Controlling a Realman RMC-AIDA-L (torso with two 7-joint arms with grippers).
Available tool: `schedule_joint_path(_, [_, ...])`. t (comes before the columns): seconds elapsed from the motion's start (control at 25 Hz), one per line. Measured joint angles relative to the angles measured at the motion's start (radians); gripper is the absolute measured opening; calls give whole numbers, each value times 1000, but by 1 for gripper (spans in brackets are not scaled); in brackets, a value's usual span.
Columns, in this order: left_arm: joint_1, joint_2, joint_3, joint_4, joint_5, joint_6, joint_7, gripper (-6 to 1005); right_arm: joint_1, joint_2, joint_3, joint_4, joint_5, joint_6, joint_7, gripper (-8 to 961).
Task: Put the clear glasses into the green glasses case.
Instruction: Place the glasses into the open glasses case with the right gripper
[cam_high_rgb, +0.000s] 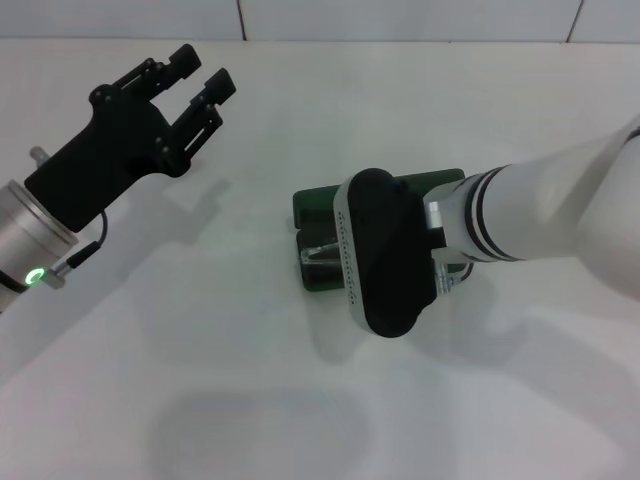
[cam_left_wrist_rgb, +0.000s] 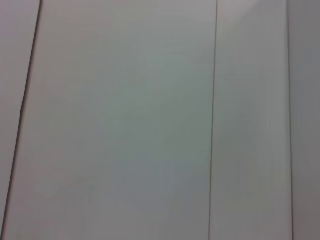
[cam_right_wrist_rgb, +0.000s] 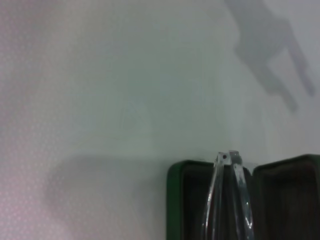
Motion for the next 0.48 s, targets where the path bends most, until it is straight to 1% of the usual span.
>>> schedule_joint_path(0.48, [1,0,1,0,4,0,-1,485,-28,0,-20,-6,-33,38,7,112])
